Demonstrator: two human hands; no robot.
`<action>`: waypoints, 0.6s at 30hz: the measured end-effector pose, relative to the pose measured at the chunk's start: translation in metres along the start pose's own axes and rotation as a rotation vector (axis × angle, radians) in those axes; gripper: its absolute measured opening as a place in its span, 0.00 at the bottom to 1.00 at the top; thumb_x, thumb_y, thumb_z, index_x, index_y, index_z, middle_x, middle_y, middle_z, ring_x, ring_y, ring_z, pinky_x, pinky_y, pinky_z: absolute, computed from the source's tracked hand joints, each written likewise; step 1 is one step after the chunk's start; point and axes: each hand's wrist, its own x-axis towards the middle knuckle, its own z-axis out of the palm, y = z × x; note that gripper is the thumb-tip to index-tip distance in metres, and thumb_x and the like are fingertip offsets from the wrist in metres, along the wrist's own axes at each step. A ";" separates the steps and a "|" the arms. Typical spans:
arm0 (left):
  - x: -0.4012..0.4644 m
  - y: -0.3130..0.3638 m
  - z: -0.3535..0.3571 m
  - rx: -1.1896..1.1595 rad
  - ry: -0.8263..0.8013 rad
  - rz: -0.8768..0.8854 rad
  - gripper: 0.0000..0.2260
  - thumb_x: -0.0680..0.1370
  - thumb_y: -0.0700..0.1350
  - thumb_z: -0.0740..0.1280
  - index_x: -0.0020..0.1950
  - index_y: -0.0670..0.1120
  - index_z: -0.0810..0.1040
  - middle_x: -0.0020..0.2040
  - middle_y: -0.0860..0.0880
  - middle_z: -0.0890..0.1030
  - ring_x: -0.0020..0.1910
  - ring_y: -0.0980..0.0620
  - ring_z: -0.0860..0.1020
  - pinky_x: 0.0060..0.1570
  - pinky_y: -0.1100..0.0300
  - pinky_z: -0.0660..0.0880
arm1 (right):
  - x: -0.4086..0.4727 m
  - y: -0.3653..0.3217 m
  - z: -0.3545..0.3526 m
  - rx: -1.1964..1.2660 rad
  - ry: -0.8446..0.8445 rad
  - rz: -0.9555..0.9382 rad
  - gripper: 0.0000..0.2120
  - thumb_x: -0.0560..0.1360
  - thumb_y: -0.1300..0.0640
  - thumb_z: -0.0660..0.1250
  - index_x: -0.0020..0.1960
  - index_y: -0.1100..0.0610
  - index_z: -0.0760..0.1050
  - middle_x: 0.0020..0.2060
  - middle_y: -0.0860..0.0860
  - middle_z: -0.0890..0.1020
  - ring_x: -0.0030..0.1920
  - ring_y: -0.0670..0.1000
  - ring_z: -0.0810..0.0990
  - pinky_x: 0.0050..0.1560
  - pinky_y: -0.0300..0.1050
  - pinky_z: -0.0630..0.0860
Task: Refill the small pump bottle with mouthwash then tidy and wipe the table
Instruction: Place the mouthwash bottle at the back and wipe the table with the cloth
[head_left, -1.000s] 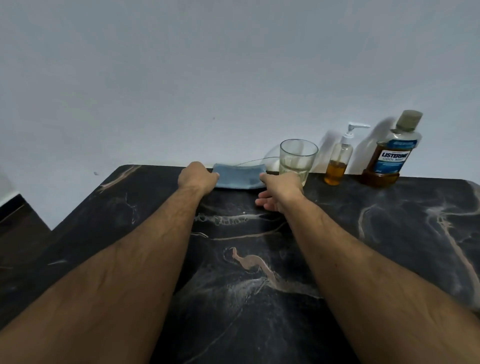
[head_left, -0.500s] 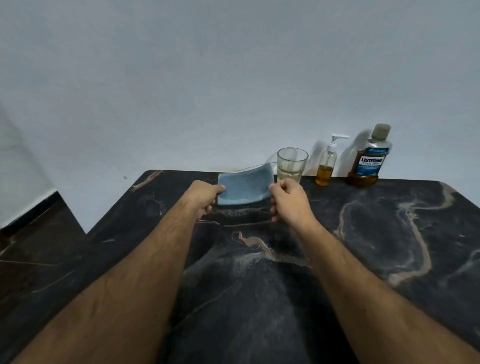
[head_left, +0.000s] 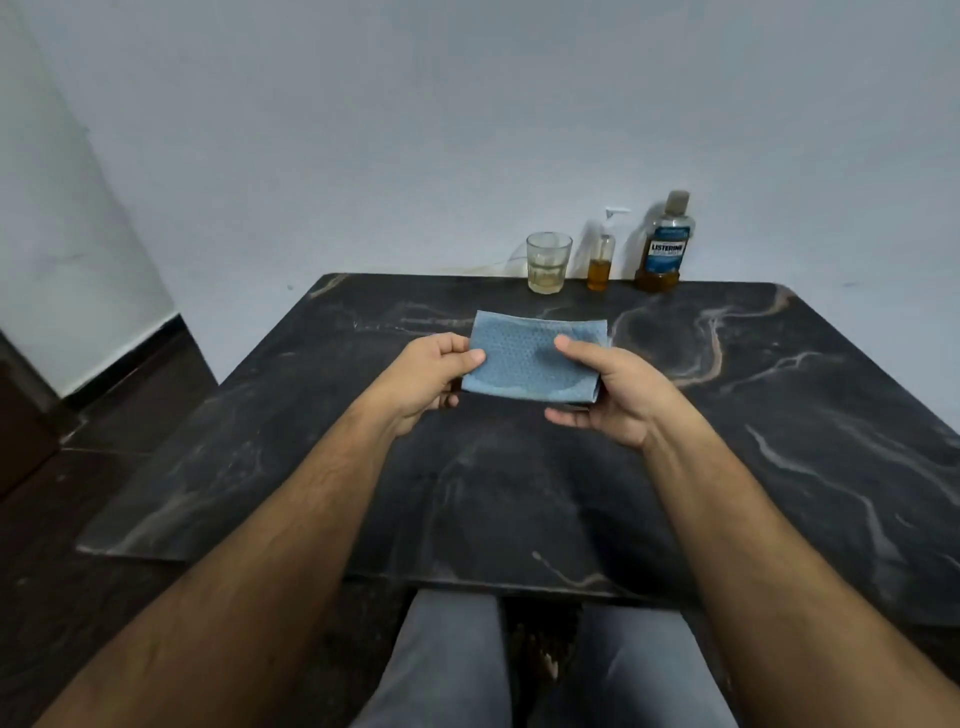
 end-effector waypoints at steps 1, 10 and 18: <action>-0.009 -0.004 0.002 0.006 -0.004 0.005 0.04 0.80 0.43 0.67 0.45 0.49 0.78 0.34 0.56 0.82 0.30 0.61 0.75 0.30 0.66 0.71 | -0.007 0.005 0.001 -0.012 -0.010 -0.007 0.09 0.74 0.56 0.72 0.53 0.52 0.78 0.43 0.52 0.85 0.43 0.51 0.85 0.36 0.50 0.82; -0.064 -0.020 -0.024 0.121 0.083 0.108 0.02 0.80 0.43 0.68 0.51 0.47 0.80 0.43 0.51 0.87 0.36 0.59 0.82 0.29 0.68 0.71 | -0.050 0.043 0.012 -0.148 0.126 -0.263 0.08 0.78 0.64 0.66 0.55 0.56 0.79 0.48 0.51 0.84 0.49 0.50 0.83 0.47 0.47 0.81; -0.072 -0.060 -0.080 0.389 0.539 0.148 0.02 0.77 0.46 0.71 0.45 0.53 0.81 0.41 0.55 0.84 0.43 0.58 0.81 0.45 0.63 0.74 | -0.082 0.082 0.012 -1.147 0.202 -0.785 0.24 0.68 0.75 0.64 0.60 0.60 0.80 0.58 0.58 0.83 0.60 0.54 0.80 0.63 0.42 0.71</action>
